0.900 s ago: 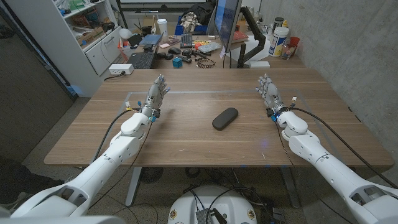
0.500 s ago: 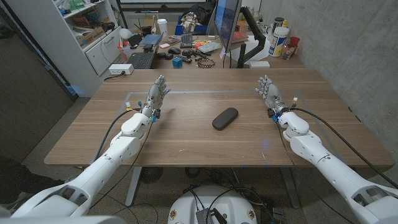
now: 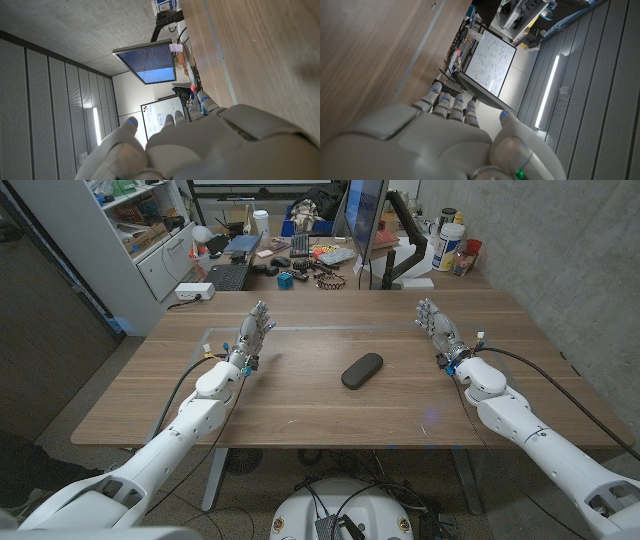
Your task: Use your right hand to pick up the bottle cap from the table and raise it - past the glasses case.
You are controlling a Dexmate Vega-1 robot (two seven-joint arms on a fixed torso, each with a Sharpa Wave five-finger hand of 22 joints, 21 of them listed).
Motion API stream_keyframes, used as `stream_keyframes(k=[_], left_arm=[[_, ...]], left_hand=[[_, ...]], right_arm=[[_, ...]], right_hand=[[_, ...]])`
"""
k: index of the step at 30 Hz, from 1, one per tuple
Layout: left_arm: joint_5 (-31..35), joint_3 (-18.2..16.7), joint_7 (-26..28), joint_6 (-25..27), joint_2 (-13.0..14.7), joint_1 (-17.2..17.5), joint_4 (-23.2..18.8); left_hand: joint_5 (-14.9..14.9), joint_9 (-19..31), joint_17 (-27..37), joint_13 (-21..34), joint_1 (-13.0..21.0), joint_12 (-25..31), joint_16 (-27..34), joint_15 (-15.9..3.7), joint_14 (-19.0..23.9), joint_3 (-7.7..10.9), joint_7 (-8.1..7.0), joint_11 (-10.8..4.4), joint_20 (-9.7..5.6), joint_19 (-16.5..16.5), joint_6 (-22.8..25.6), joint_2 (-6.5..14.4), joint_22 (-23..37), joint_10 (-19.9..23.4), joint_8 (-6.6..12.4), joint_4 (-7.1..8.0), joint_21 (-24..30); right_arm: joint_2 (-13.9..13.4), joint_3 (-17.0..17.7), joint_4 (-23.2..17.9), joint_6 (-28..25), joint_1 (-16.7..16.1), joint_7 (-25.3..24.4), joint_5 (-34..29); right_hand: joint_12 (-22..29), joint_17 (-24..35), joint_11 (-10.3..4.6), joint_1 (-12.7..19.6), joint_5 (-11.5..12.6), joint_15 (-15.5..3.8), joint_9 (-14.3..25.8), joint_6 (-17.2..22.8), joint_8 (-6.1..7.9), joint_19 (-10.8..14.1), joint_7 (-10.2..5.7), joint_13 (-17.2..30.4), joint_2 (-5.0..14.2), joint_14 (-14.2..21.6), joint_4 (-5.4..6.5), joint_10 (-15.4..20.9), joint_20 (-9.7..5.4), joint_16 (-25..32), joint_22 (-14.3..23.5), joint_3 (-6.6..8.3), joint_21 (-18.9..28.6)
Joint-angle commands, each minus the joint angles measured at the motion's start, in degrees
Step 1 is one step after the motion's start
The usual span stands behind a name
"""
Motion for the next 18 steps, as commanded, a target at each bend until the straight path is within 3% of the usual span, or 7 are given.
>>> stream_keyframes(k=[1,10,18], left_arm=[[-0.16,0.1,-0.7,-0.26,-0.2,-0.48,1.0],[-0.23,0.09,-1.12,-0.29,-0.1,-0.67,1.42],[-0.33,0.11,-1.6,-0.25,-0.05,-0.92,2.0]], left_hand=[[0.26,0.28,0.18,0.26,-0.05,0.21,0.26,-5.1,-3.22,0.34,-0.05,0.23,-7.24,-3.97,-1.9,3.67,0.31,0.01,0.21,-0.03,-0.15],[0.27,0.3,0.18,0.25,-0.03,0.2,0.29,-4.9,-3.04,0.38,-0.06,0.12,-7.07,-3.87,-1.69,3.65,0.31,0.12,0.26,-0.06,-0.29],[0.28,0.31,0.17,0.25,-0.01,0.19,0.28,-4.9,-2.95,0.41,-0.13,0.13,-7.0,-3.71,-1.32,3.63,0.32,0.22,0.37,-0.07,-0.37]], right_arm=[[-6.0,-0.22,-5.2,-1.68,-1.44,-3.15,-8.35],[-11.54,-0.31,-10.4,-4.15,-2.86,-5.37,-16.09],[-15.59,1.6,-15.3,-5.44,-5.58,-7.15,-19.79]], right_hand=[[0.54,0.19,0.01,1.08,-0.23,0.12,0.09,0.93,0.49,0.0,0.01,0.28,-0.08,0.66,-0.7,0.82,0.39,0.12,0.19,0.27,-0.15],[0.97,0.21,-0.1,2.28,-0.66,0.13,0.13,2.46,0.77,0.65,-0.09,0.31,-0.04,1.83,-1.65,2.43,0.32,0.15,0.19,0.75,-0.18],[1.06,0.21,-0.19,2.68,-0.81,0.0,0.15,3.01,0.83,0.73,-0.14,0.33,0.06,2.01,-1.94,2.9,0.27,0.04,0.2,0.94,-0.27]])
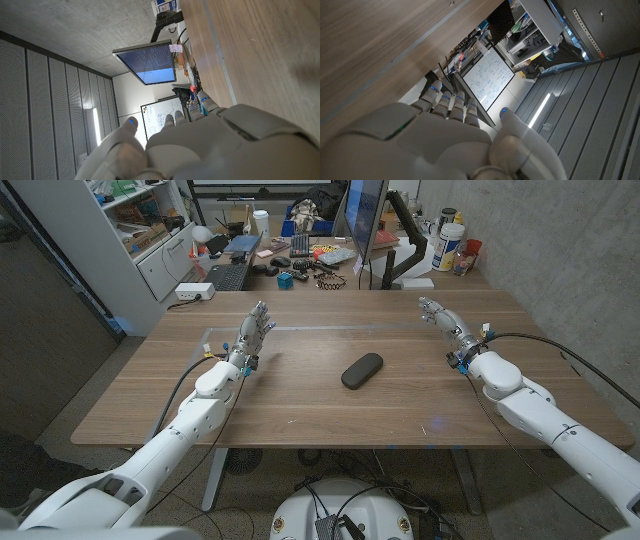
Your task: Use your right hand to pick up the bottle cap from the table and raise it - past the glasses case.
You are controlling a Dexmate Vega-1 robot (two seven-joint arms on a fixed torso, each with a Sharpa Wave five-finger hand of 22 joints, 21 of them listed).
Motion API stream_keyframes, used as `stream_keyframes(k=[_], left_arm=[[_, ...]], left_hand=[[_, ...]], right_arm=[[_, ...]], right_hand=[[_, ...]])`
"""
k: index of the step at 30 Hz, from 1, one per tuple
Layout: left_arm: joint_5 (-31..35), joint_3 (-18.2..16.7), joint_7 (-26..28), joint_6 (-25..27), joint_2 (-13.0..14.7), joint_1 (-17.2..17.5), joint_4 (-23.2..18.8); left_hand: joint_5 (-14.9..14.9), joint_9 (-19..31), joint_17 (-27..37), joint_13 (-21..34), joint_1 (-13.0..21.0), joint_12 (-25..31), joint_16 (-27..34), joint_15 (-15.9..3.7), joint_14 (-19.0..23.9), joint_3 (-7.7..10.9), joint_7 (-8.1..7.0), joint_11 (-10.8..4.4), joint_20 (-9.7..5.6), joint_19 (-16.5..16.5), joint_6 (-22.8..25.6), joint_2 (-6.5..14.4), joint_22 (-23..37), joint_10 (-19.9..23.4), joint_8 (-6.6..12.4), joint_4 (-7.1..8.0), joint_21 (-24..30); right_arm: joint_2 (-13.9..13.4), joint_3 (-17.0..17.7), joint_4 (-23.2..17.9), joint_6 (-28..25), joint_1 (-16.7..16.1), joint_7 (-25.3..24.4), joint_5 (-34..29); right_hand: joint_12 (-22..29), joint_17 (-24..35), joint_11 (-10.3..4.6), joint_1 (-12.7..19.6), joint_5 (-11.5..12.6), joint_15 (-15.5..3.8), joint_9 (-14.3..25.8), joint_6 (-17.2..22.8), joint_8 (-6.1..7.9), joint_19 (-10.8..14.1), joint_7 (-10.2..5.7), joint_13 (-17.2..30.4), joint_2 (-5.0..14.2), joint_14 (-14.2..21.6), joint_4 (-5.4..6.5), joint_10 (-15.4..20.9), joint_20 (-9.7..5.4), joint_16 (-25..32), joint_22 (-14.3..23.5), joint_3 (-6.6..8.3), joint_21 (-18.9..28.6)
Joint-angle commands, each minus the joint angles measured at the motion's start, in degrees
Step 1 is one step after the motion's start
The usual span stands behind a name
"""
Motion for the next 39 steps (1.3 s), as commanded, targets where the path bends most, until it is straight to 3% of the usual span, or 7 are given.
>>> stream_keyframes(k=[1,26,39], left_arm=[[-0.09,0.04,-0.68,-0.02,0.09,-0.41,0.88],[-0.2,0.43,-2.47,-0.08,-0.35,-1.99,3.38],[-0.27,0.66,-3.54,-0.5,-0.83,-2.75,4.97]], left_hand=[[0.28,0.32,0.18,0.25,-0.01,0.19,0.28,-4.91,-2.94,0.41,-0.21,0.0,-6.97,-3.74,-1.29,3.63,0.33,0.07,0.38,-0.07,-0.07],[0.29,0.35,0.19,0.25,0.0,0.18,0.28,-4.66,-2.74,0.48,-0.21,0.03,-6.64,-3.46,-0.76,3.6,0.34,0.31,0.45,-0.07,-0.34],[0.3,0.37,0.19,0.25,0.0,0.15,0.25,-4.65,-2.7,0.52,-0.23,0.08,-6.61,-3.38,-0.7,3.58,0.35,0.35,0.39,-0.07,-0.51]], right_arm=[[-6.56,2.0,-7.05,-2.4,-3.25,-2.91,-7.55],[-15.32,9.13,-18.22,-7.04,-10.95,-6.48,-17.17],[-18.65,15.75,-23.98,-11.59,-18.79,-8.95,-21.65]], right_hand=[[0.1,0.2,-0.05,0.92,-0.18,0.03,0.16,0.82,0.25,-0.01,-0.11,0.08,0.21,0.61,-0.37,0.45,-0.01,0.03,0.21,0.19,-0.27],[0.45,0.23,-0.64,2.05,-0.68,-0.61,0.21,2.92,0.38,0.62,-0.57,0.08,0.44,1.97,-1.2,2.46,0.41,-0.08,0.24,0.77,-0.47],[0.52,0.21,-1.03,2.41,-0.77,-0.97,0.23,3.63,0.38,0.82,-0.68,0.08,0.48,2.21,-1.47,3.09,0.53,-0.21,0.24,0.96,-0.58]])
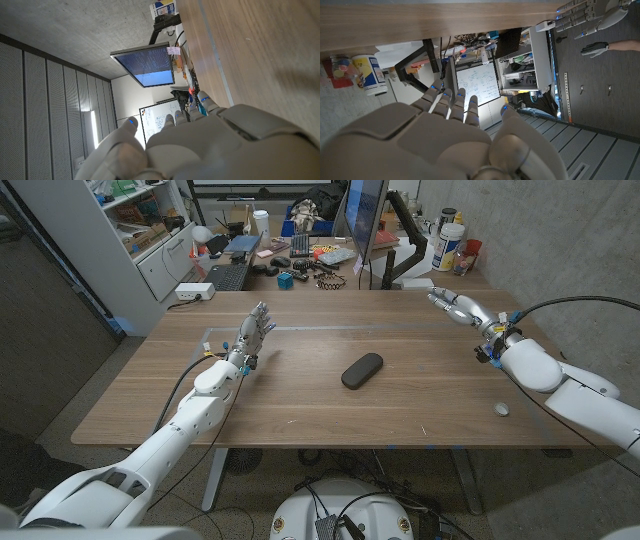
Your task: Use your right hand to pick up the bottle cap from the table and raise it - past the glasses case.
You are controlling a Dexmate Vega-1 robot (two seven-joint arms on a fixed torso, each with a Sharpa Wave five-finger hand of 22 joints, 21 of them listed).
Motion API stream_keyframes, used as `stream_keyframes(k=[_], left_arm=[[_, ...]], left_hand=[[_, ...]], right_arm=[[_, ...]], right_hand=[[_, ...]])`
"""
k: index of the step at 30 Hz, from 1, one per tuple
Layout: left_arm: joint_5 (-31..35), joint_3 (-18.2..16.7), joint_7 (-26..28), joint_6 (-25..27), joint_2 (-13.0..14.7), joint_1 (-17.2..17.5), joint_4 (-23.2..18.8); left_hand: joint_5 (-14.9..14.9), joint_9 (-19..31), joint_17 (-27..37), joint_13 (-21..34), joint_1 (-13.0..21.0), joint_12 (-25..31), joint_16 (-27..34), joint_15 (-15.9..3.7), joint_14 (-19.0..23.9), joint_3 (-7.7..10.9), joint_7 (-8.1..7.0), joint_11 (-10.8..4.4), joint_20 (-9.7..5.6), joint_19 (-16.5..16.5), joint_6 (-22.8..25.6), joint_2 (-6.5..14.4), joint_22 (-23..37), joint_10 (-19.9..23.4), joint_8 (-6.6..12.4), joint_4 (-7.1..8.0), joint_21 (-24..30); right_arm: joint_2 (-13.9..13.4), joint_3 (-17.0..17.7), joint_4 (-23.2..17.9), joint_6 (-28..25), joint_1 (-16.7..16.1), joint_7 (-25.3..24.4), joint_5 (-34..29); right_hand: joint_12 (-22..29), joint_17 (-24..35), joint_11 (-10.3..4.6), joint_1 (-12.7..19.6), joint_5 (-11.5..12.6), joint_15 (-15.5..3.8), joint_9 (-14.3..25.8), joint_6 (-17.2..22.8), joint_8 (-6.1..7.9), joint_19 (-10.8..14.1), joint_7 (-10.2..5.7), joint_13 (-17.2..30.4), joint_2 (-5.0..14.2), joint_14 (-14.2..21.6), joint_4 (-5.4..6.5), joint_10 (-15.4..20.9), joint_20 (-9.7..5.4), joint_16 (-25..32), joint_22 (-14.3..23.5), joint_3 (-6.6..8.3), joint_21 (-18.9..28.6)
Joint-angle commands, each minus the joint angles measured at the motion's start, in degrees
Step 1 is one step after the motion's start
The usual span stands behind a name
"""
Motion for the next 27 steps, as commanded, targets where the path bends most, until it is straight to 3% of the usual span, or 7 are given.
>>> stream_keyframes(k=[1,10,27], left_arm=[[-0.06,0.23,-1.01,-0.34,-0.39,-0.75,1.45],[-0.06,0.37,-1.58,-0.56,-0.67,-1.26,2.28],[-0.33,0.36,-2.51,-1.08,-1.16,-1.88,3.59]], left_hand=[[0.3,0.11,0.2,0.27,0.0,0.14,0.25,-4.64,-2.7,0.53,-0.21,0.01,-6.61,-3.38,-0.68,3.58,0.07,0.27,0.4,-0.07,-0.17],[0.3,0.12,0.2,0.27,0.0,0.14,0.25,-4.57,-2.64,0.55,-0.15,0.09,-6.52,-3.26,-0.63,3.59,0.08,0.35,0.37,-0.06,-0.28],[0.3,0.13,0.2,0.27,-0.03,0.1,0.2,-4.7,-2.66,0.6,-0.25,-0.02,-6.55,-3.12,-0.51,3.58,0.09,0.41,0.33,-0.04,-0.54]], right_arm=[[-3.23,6.31,-5.49,-4.32,-7.28,-2.4,-4.44],[-3.1,12.48,-8.75,-7.11,-13.31,-3.21,-7.93],[2.28,21.74,-13.3,-11.98,-21.02,-1.24,-17.2]], right_hand=[[0.14,0.06,-0.22,0.56,-0.12,0.07,0.24,0.67,0.19,0.32,-0.07,0.07,0.11,0.59,-0.48,0.45,0.05,-0.22,0.25,0.24,-0.25],[0.16,0.05,-0.4,0.85,-0.16,0.03,0.24,1.01,0.15,0.34,-0.25,0.06,0.01,0.71,-0.77,0.82,0.36,-0.29,0.24,0.3,-0.36],[0.21,0.02,-0.85,1.58,-0.16,-0.24,0.25,1.72,0.06,0.83,-0.32,0.05,0.11,1.48,-1.38,1.6,0.51,-0.24,0.22,0.61,-0.43]])
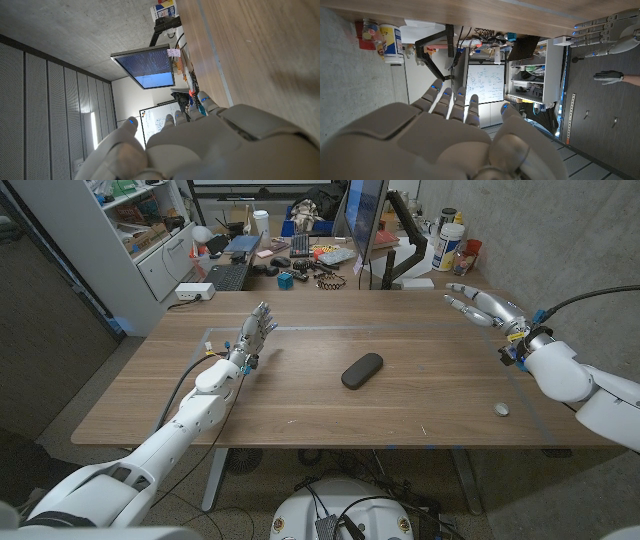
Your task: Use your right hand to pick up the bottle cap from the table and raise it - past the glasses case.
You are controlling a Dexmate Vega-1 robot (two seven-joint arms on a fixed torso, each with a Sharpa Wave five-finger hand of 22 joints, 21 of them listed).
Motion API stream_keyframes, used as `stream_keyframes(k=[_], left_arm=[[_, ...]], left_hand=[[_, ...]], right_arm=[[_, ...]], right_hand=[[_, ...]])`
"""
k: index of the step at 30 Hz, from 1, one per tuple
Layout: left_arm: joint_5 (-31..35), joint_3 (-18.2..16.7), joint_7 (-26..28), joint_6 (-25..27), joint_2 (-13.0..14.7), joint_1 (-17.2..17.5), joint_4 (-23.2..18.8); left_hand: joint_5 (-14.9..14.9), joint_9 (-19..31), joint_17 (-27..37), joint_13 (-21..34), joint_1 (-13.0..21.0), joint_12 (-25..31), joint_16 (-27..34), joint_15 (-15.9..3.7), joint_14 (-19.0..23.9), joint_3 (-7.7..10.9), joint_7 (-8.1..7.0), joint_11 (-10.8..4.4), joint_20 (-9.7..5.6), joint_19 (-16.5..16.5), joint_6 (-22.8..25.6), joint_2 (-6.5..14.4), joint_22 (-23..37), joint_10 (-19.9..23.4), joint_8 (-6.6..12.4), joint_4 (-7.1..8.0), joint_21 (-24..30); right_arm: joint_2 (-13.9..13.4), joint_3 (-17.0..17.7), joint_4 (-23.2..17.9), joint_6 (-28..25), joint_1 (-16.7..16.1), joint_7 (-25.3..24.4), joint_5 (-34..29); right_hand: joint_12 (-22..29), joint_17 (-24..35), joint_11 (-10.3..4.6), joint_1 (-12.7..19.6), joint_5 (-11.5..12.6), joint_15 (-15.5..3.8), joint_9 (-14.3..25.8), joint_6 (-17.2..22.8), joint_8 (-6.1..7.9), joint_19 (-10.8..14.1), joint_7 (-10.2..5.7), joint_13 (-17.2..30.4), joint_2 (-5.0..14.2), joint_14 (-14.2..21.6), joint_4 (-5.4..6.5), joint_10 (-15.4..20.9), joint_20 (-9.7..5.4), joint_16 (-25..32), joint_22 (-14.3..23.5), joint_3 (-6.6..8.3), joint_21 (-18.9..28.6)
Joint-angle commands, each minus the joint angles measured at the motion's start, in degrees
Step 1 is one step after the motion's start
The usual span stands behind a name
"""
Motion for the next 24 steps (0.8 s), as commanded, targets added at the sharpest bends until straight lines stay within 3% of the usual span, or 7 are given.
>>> stream_keyframes(k=[1,17,24], left_arm=[[-0.23,-0.04,-0.67,-0.39,-0.26,-0.48,1.02],[0.08,0.39,-1.37,-0.39,-0.48,-1.2,1.59],[0.28,0.82,-1.89,-0.45,-0.96,-1.83,2.11]], left_hand=[[0.3,0.14,0.21,0.27,-0.03,0.08,0.2,-4.64,-2.65,0.6,-0.24,-0.14,-6.51,-3.12,-0.52,3.58,0.1,0.12,0.32,-0.04,-0.13],[0.3,0.15,0.2,0.27,-0.06,0.03,0.21,-4.66,-2.55,0.65,-0.19,-0.24,-6.11,-3.02,-0.45,3.57,0.11,0.13,0.29,-0.03,-0.38],[0.3,0.16,0.2,0.27,-0.07,0.03,0.19,-4.67,-2.55,0.66,-0.23,-0.25,-6.13,-2.93,-0.37,3.56,0.12,0.15,0.3,-0.03,-0.46]], right_arm=[[3.73,6.76,-3.65,-4.4,-5.92,1.63,-7.64],[11.95,15.65,-9.54,-7.04,-13.63,5.65,-17.37],[16.8,19.04,-12.1,-8.58,-16.33,6.65,-22.13]], right_hand=[[0.2,0.17,0.08,0.8,-0.16,-0.09,0.26,0.62,0.05,0.64,0.15,0.21,-0.08,0.68,-0.5,0.6,0.32,0.02,0.22,0.17,-0.06],[-0.03,0.16,-0.71,2.3,-0.14,-0.85,0.25,1.39,-0.09,1.84,-0.16,0.2,-0.05,2.91,-1.75,0.88,1.08,0.43,0.14,0.8,0.01],[-0.28,0.21,-1.51,3.55,-0.18,-1.75,0.22,1.95,-0.22,3.16,-0.4,0.2,-0.83,5.01,-3.08,0.95,2.11,0.73,0.11,1.01,0.18]])
